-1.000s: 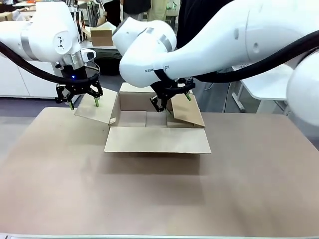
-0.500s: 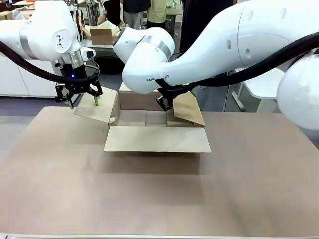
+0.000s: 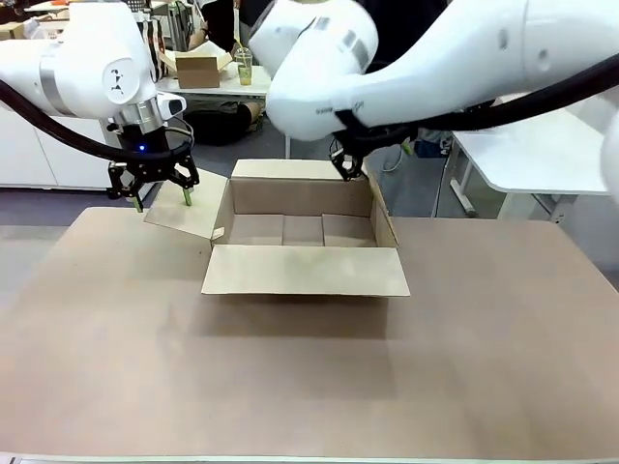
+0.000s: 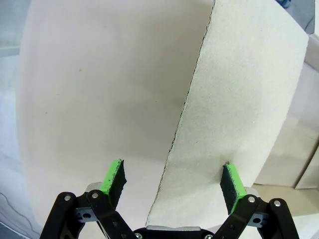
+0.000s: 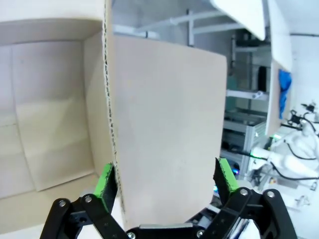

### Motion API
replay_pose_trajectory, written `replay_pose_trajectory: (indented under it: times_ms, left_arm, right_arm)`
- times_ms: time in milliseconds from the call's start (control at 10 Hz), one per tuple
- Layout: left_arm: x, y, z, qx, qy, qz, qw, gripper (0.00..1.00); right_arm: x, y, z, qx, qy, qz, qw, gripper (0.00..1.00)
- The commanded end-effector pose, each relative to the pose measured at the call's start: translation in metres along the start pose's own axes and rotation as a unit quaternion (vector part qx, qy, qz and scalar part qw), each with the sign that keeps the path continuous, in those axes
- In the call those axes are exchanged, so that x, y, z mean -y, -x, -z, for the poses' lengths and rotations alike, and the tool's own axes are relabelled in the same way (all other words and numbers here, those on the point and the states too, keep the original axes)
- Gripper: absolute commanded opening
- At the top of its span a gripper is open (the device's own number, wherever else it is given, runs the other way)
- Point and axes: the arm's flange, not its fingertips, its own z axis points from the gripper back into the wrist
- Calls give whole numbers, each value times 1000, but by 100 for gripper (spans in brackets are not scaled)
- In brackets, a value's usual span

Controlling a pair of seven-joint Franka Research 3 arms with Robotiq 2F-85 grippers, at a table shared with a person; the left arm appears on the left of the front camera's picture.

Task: Pack the gift set into the box.
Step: Place both hands on the side flaps of the Package Box and spread them outward.

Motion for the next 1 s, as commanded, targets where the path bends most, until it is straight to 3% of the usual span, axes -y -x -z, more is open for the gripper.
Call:
replay_pose_trajectory:
  times_ms: [0,600,900]
  left_arm:
    - [1,1,-2,1,-10,-7,1000,100]
    - [1,1,-2,1,-10,-7,1000,100]
    - [1,1,-2,1,-10,-7,1000,100]
  right_arm:
    - [28,12,14,-14,-45,19,999,100]
    - [87,34,78,-56,-157,87,982,100]
    - [103,51,123,-75,-248,112,959,100]
